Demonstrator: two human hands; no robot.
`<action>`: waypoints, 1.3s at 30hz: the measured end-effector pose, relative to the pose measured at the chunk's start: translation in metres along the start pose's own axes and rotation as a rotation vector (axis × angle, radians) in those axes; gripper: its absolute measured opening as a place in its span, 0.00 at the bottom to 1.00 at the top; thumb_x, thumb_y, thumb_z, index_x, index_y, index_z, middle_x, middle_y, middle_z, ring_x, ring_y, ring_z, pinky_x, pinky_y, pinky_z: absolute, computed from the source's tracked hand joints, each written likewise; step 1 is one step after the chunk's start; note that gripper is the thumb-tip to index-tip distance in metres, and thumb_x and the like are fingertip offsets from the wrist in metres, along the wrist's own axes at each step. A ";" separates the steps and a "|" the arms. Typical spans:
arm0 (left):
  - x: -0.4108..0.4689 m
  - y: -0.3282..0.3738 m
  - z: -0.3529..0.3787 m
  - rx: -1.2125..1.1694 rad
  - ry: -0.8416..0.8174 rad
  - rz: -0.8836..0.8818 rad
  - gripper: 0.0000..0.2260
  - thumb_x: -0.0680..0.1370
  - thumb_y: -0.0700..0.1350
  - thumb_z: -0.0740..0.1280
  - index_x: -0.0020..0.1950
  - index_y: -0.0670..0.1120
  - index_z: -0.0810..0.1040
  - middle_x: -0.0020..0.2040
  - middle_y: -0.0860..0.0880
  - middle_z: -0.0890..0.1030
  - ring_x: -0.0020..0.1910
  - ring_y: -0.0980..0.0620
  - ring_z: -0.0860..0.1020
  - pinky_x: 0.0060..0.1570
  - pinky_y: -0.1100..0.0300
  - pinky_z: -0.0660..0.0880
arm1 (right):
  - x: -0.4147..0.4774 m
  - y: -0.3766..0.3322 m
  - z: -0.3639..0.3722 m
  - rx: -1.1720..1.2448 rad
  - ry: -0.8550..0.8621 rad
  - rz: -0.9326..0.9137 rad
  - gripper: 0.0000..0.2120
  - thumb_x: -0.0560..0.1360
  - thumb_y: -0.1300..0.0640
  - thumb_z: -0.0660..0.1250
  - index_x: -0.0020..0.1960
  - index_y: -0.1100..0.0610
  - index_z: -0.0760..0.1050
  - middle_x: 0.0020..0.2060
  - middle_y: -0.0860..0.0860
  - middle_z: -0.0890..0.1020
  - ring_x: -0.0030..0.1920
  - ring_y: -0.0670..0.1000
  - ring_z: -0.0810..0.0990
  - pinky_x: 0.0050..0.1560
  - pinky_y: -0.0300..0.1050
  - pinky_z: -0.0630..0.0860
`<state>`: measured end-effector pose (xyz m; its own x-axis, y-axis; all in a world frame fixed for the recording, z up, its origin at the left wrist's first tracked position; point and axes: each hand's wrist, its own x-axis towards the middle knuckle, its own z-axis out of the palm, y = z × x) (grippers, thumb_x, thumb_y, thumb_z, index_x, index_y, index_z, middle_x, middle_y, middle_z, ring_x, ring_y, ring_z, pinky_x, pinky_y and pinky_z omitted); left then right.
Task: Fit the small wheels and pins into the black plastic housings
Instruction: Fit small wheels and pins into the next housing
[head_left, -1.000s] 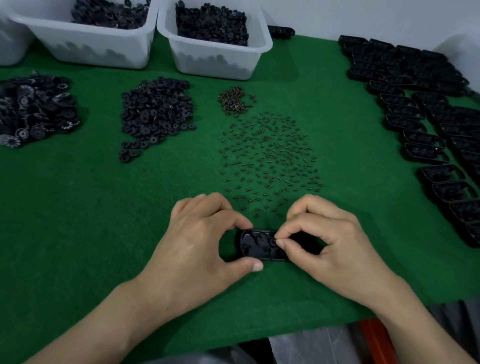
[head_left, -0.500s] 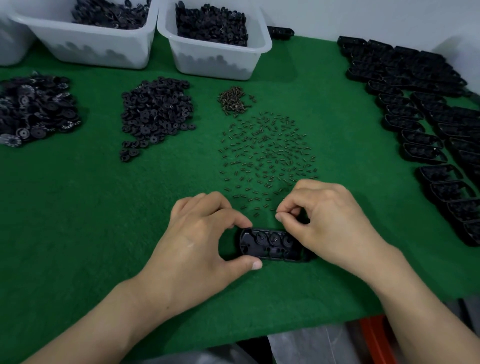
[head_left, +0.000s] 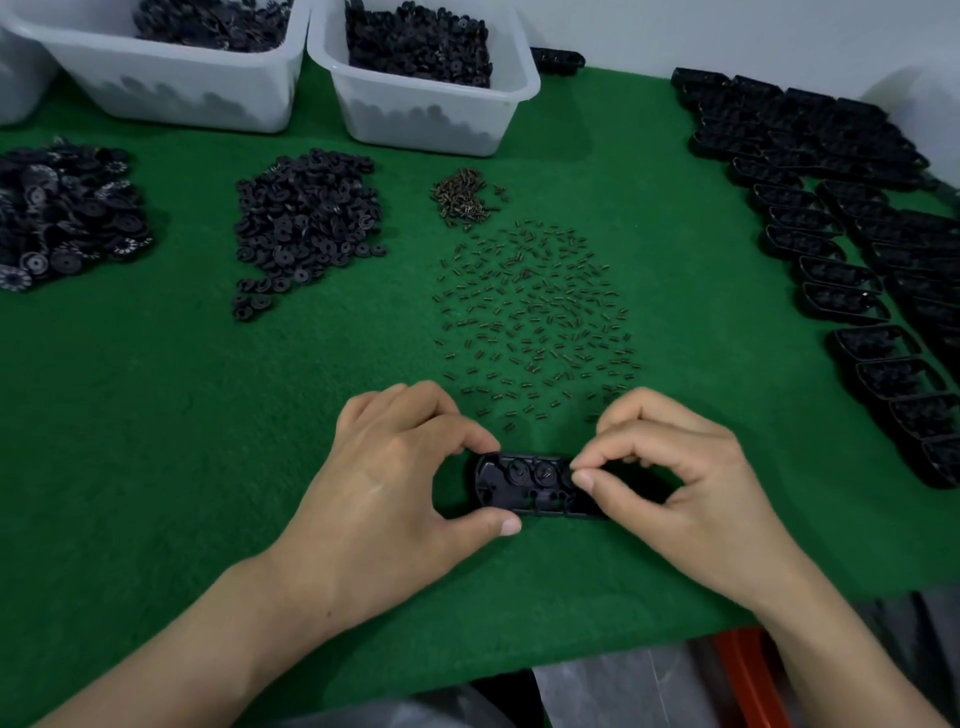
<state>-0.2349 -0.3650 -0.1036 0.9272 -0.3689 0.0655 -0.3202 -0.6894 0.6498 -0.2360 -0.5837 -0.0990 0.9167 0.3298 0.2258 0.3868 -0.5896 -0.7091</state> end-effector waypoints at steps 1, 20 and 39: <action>0.000 0.000 0.000 0.001 -0.001 -0.001 0.20 0.62 0.63 0.68 0.48 0.53 0.79 0.42 0.60 0.71 0.46 0.59 0.70 0.56 0.66 0.61 | -0.001 0.001 0.001 -0.023 0.011 -0.009 0.01 0.68 0.61 0.71 0.39 0.56 0.81 0.37 0.47 0.76 0.39 0.46 0.75 0.41 0.37 0.70; -0.001 0.000 0.000 0.016 0.003 0.008 0.20 0.63 0.63 0.71 0.48 0.53 0.79 0.42 0.59 0.71 0.46 0.58 0.71 0.56 0.66 0.61 | -0.006 0.007 0.000 0.029 0.018 -0.043 0.06 0.68 0.64 0.67 0.42 0.57 0.80 0.39 0.49 0.77 0.41 0.46 0.75 0.42 0.35 0.69; 0.017 0.004 -0.019 -0.135 0.138 -0.077 0.22 0.60 0.63 0.67 0.49 0.55 0.80 0.40 0.59 0.75 0.43 0.59 0.74 0.43 0.72 0.69 | 0.008 0.003 -0.006 -0.184 0.126 -0.125 0.05 0.69 0.55 0.72 0.42 0.56 0.81 0.42 0.49 0.77 0.41 0.44 0.75 0.43 0.31 0.71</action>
<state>-0.2166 -0.3627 -0.0856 0.9686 -0.2236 0.1089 -0.2274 -0.6191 0.7517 -0.2270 -0.5870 -0.0958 0.8612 0.3209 0.3942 0.4994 -0.6780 -0.5393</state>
